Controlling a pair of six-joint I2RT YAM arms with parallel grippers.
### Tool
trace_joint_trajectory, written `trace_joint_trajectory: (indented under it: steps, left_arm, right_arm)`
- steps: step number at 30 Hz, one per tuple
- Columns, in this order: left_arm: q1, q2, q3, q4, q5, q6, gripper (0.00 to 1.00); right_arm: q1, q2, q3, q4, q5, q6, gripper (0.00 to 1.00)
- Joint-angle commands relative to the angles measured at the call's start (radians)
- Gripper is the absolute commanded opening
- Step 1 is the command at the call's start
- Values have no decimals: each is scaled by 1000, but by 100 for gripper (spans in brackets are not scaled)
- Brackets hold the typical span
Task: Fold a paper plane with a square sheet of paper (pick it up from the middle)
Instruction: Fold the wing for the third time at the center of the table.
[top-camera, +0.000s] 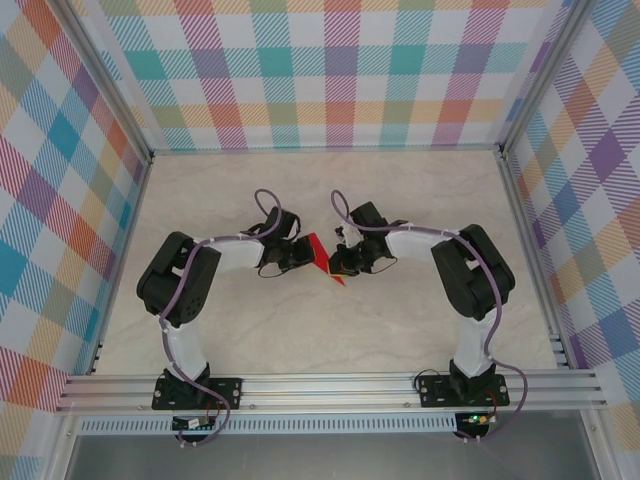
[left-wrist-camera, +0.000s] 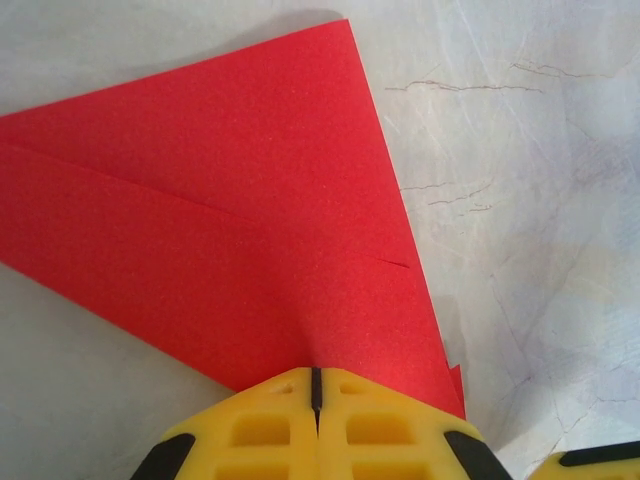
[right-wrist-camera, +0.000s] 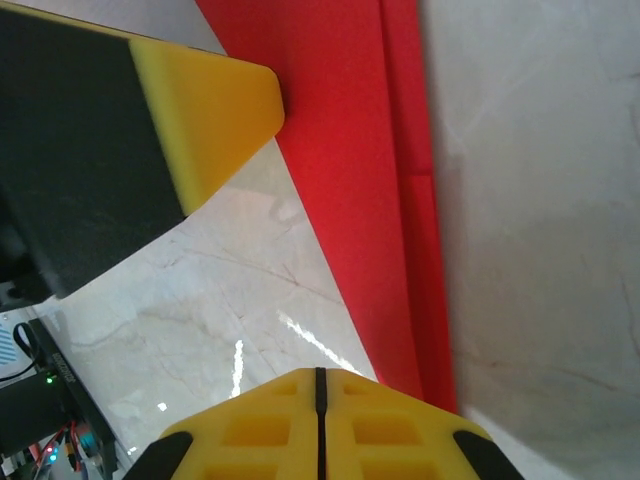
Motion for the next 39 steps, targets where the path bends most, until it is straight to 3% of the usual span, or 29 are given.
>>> trace_joint_trajectory:
  steps: [1,13,22,30,32,39]
  left_arm:
    - [-5,48,19,-86,-61,22,5]
    - [-4,60,61,-195,-156,44,4]
    - [-5,65,74,-206,-147,57,4]
    - [-19,26,136,-233,-111,85,5]
    - [-27,7,164,-245,-105,89,7]
    - [-69,-90,222,-352,-183,70,23]
  right_arm:
    - [4,46,23,-69,31,-26,7]
    - [-29,-6,-147,8,28,-20,7]
    - [-62,-90,-297,109,-21,2,7]
    - [-69,-318,-326,86,29,5,11]
    - [-68,-387,-326,49,100,10,18]
    - [-75,-608,-354,-91,493,34,63]
